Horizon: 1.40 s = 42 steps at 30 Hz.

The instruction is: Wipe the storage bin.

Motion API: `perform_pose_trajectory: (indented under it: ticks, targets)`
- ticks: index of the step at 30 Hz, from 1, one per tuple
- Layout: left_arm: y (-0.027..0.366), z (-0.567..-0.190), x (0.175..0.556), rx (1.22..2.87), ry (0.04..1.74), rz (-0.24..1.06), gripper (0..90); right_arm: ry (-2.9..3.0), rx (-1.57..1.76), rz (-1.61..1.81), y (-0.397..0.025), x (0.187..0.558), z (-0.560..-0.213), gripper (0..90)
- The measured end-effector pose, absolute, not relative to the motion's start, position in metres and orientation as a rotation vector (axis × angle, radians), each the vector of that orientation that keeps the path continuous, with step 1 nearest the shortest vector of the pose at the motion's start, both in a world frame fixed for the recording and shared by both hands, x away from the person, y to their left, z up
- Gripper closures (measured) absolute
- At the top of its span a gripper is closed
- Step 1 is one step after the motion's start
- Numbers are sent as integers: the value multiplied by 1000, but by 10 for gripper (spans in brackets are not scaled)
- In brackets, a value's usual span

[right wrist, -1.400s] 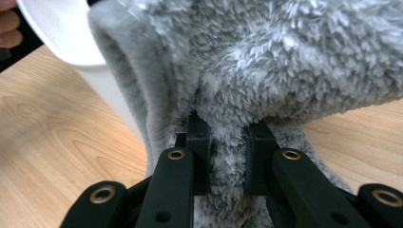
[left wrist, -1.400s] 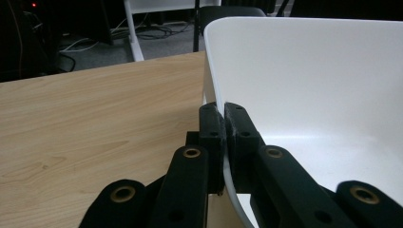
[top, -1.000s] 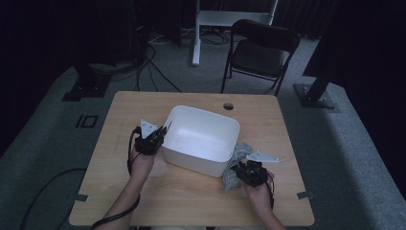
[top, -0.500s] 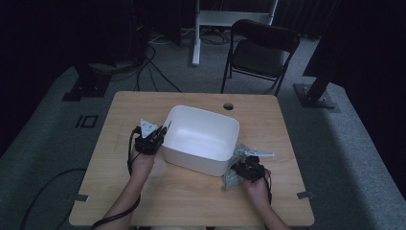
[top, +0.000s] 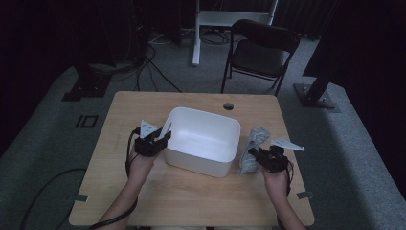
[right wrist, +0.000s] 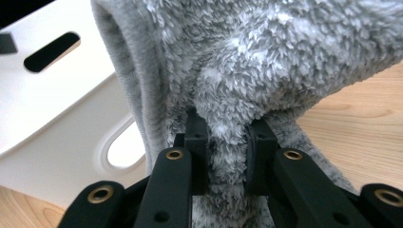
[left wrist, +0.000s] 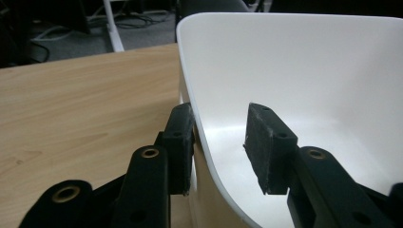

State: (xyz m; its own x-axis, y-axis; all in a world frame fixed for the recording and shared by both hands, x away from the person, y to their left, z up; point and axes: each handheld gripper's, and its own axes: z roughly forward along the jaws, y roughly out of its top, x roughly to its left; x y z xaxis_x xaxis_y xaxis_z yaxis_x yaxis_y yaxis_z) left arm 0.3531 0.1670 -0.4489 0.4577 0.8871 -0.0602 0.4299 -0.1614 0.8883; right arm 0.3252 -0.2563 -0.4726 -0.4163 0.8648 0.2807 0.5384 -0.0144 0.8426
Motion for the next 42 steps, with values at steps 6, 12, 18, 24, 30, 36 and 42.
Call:
perform_pose_trajectory:
  ticks: [6, 12, 18, 24, 30, 36, 42]
  targets:
    - [171, -446, 339, 1799, 1112, 553, 564, 1920, 1480, 1411, -264, 323, -473, 752]
    - [170, -445, 320, 1818, 1093, 521, 517, 1909, 1480, 1421, -263, 323, -473, 747]
    - [172, -444, 305, 1822, 1088, 501, 494, 1903, 1480, 1424, -263, 322, -473, 746]
    - [172, -441, 293, 1855, 1086, 470, 474, 1905, 1484, 1420, -264, 323, -474, 745]
    - [176, -433, 286, 1862, 1031, 500, 384, 1905, 1481, 1415, -264, 322, -474, 746]
    - [190, -417, 301, 1799, 938, 476, 367, 1894, 1484, 1425, -266, 322, -473, 745]
    - [201, -414, 336, 1784, 840, 482, 382, 1894, 1470, 1431, -268, 321, -472, 746]
